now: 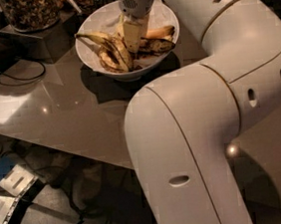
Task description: Pick banana from white bowl
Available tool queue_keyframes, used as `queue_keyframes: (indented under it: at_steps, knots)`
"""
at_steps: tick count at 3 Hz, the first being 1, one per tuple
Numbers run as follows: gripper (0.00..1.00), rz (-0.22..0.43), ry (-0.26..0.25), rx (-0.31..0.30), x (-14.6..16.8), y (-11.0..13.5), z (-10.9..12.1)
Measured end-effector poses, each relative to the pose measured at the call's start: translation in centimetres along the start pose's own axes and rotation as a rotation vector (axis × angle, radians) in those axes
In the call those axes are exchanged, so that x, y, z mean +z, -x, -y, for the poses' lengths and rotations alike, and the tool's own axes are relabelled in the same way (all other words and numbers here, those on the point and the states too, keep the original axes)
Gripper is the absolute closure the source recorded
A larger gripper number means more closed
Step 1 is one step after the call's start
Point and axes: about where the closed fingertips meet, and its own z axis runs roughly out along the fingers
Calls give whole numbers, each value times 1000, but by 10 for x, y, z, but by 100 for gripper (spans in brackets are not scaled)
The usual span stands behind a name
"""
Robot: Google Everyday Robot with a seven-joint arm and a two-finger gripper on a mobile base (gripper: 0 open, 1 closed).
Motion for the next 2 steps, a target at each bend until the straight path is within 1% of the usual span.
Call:
queue_keyframes:
  at_steps: [1, 2]
  knots:
    - [66, -15, 14, -2, 8, -4, 0]
    - [89, 8, -7, -3, 10, 3, 6]
